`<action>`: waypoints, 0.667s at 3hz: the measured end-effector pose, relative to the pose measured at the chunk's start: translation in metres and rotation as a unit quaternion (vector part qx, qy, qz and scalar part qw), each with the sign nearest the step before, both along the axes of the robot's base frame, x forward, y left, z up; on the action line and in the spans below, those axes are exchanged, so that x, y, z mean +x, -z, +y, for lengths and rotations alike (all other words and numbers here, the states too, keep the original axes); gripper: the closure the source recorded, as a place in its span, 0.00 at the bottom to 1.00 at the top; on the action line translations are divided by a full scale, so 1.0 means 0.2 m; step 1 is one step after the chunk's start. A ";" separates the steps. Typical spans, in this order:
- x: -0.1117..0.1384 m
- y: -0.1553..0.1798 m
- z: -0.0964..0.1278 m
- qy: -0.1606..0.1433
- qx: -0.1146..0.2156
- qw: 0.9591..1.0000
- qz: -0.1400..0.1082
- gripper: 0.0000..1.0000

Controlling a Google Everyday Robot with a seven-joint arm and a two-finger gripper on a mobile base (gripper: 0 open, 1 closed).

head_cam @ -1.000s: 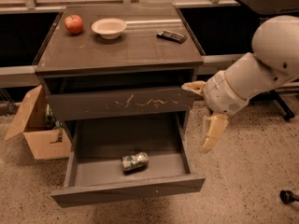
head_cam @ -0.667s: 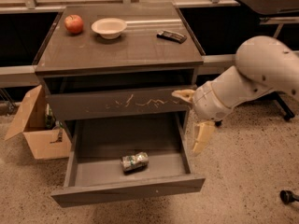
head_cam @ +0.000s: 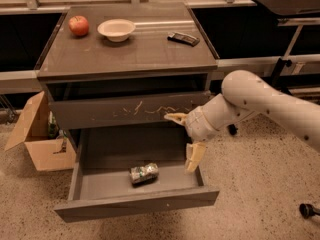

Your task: Pick 7up can from middle drawer and place on counter

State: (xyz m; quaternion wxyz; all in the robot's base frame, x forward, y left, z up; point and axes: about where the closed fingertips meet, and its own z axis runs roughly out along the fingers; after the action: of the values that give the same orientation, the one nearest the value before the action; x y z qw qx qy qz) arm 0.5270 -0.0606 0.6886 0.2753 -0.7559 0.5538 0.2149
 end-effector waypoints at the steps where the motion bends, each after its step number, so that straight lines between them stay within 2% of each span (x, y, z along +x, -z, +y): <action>1: 0.06 0.24 0.10 -0.008 0.019 1.000 0.020 0.00; 2: 0.07 0.28 0.11 -0.011 0.019 0.999 0.024 0.00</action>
Offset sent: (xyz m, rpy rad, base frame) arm 0.0102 0.0160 -0.0364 0.0309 0.0267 0.0115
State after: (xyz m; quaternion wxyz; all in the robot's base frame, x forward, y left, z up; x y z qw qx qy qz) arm 0.5418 -0.0377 0.6331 0.2741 -0.7513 0.5477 0.2461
